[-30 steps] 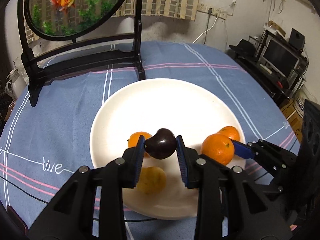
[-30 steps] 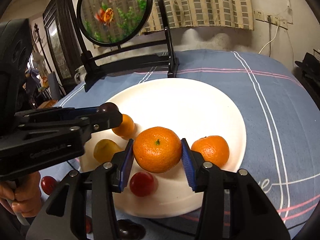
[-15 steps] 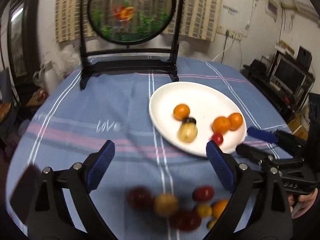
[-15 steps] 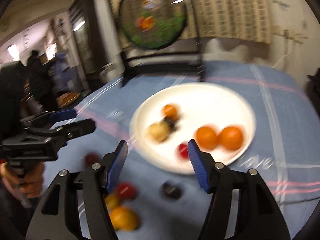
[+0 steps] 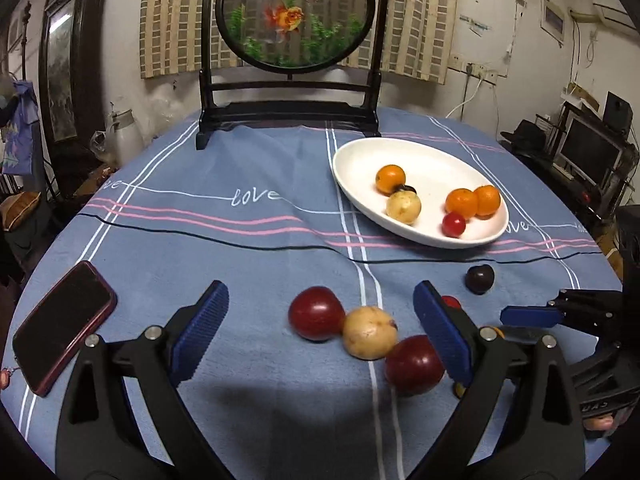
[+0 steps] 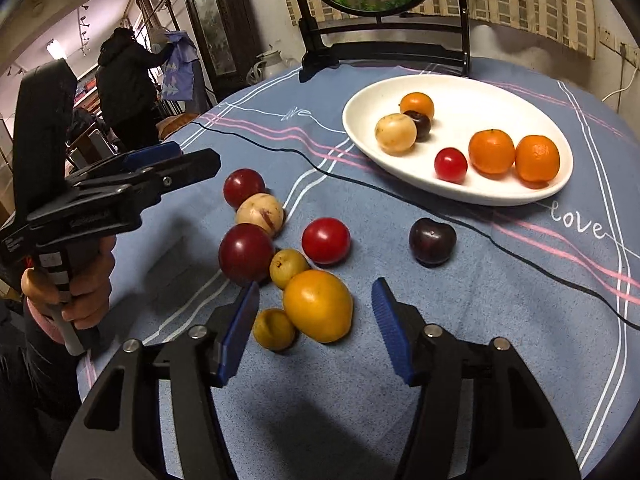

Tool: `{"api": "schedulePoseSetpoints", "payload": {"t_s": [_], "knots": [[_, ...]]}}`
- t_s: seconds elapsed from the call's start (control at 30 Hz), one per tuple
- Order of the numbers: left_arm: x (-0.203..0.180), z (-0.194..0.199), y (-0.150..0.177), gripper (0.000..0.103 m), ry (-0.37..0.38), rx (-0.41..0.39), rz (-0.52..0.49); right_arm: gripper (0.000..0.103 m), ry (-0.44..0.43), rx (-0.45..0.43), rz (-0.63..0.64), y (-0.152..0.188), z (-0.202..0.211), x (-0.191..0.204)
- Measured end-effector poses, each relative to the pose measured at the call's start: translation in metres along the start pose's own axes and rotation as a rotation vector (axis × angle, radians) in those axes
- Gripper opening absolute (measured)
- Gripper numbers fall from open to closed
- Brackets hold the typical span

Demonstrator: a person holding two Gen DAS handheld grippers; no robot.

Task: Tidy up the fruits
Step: 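Grasp the yellow mango-like fruit with the right tool while the left tool grasps a red plum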

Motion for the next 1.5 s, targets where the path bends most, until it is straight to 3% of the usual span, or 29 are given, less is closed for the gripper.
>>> {"api": "schedulePoseSetpoints", "payload": {"t_s": [0.33, 0.6, 0.63, 0.77, 0.9, 1.0, 1.13, 1.5], "knots": [[-0.006, 0.000, 0.001, 0.095, 0.000, -0.005, -0.015, 0.053, 0.015, 0.022, 0.001, 0.004, -0.007, -0.006], [-0.002, -0.002, -0.001, 0.095, -0.002, 0.000, 0.005, 0.045, -0.038, 0.025, -0.040, 0.005, -0.009, -0.006], [-0.001, -0.003, 0.000, 0.095, 0.004, 0.007, 0.014, 0.040, -0.037, 0.025, -0.053, 0.005, -0.009, -0.008], [-0.003, -0.005, 0.003, 0.095, 0.037, 0.034, 0.023, 0.039, -0.029, 0.003, -0.078, 0.002, -0.004, -0.014], [-0.030, 0.008, 0.012, 0.094, 0.152, 0.032, -0.099, 0.039, -0.006, -0.060, -0.084, -0.008, 0.012, -0.019], [-0.052, 0.016, 0.022, 0.078, 0.225, 0.028, -0.188, 0.039, 0.001, -0.067, -0.114, -0.009, 0.014, -0.027], [-0.068, 0.005, 0.042, 0.049, 0.247, 0.112, -0.252, 0.039, 0.010, -0.063, -0.127, -0.008, 0.012, -0.030], [-0.070, -0.007, 0.059, 0.046, 0.231, 0.170, -0.283, 0.039, 0.017, -0.056, -0.125, -0.008, 0.010, -0.029]]}}
Point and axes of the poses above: each gripper's, at about its wrist camera, not at the fingertips, and z roughly against the way its jaws point, x to its left, y to its underside, the point moved 10 cm from there along -z, roughly the way its jaws point, and after that the axes turned 9 degrees about -y, right-handed, at the moved point
